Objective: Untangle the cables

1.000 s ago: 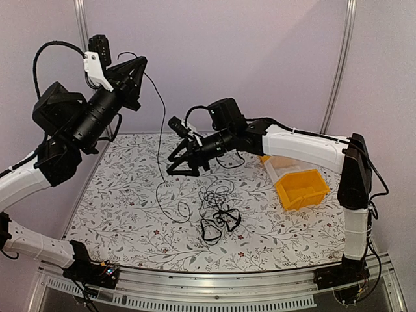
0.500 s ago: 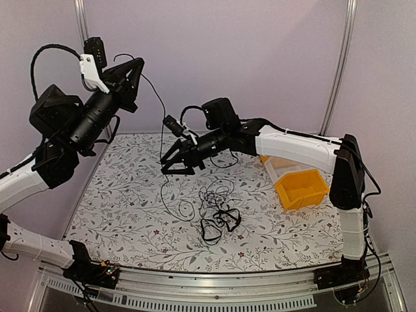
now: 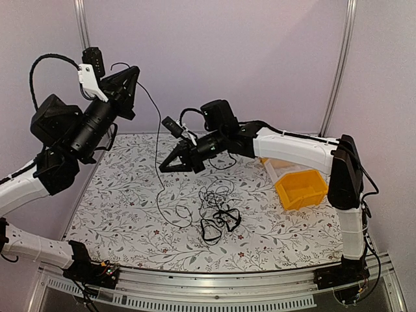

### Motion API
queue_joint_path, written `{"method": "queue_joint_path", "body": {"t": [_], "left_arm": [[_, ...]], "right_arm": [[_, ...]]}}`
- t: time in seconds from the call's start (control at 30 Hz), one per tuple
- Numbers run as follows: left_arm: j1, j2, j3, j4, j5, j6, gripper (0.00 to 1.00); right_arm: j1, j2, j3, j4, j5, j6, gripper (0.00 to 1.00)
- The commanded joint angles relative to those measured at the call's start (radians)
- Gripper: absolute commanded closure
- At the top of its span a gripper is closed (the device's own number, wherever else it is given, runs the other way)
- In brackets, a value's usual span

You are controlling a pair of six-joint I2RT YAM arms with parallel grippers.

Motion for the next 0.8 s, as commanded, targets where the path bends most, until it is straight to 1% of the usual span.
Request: {"method": "queue_joint_path", "body": {"t": [0.0,0.1,0.17,0.2,0.27,0.3,0.33,0.37,0.47,0.53,0.63,0.77], "left_arm": [[0.039,-0.043,-0.101,0.065,-0.086,0.014,1.00],[0.092,-0.076,-0.179,0.075,-0.077,-0.057,1.00],[0.121,-0.092,-0.206,0.072,-0.056,-0.103,1.00],[0.128,-0.096,-0.212,0.072,-0.047,-0.115,1.00],[0.133,-0.104,-0.214,0.072,-0.037,-0.125,1.00],[0.135,-0.105,-0.212,0.071,-0.033,-0.127,1.00],[0.135,-0.105,-0.206,0.068,-0.028,-0.131,1.00],[0.136,-0.103,-0.203,0.063,-0.022,-0.134,1.00],[0.136,-0.100,-0.188,0.055,-0.007,-0.150,1.00],[0.135,-0.099,-0.180,0.052,0.009,-0.152,1.00],[0.136,-0.092,-0.165,0.048,0.026,-0.183,1.00],[0.136,-0.084,-0.149,0.047,0.048,-0.208,1.00]], "right_arm": [[0.004,-0.059,-0.051,0.003,0.010,-0.036,1.00],[0.001,-0.108,-0.075,-0.016,0.026,-0.069,1.00],[0.000,-0.123,-0.092,-0.025,0.062,-0.077,1.00],[-0.001,-0.127,-0.105,-0.025,0.084,-0.079,0.91],[-0.001,-0.131,-0.127,-0.014,0.154,-0.082,0.61],[0.000,-0.128,-0.136,-0.006,0.191,-0.074,0.49],[0.000,-0.122,-0.138,0.002,0.216,-0.059,0.42],[0.001,-0.117,-0.136,0.008,0.229,-0.052,0.38],[0.005,-0.088,-0.114,0.025,0.255,-0.019,0.30],[0.011,-0.067,-0.078,0.019,0.274,-0.008,0.28],[0.018,-0.025,-0.034,0.014,0.272,-0.003,0.25],[0.025,0.037,0.039,0.000,0.264,0.003,0.25]]}}
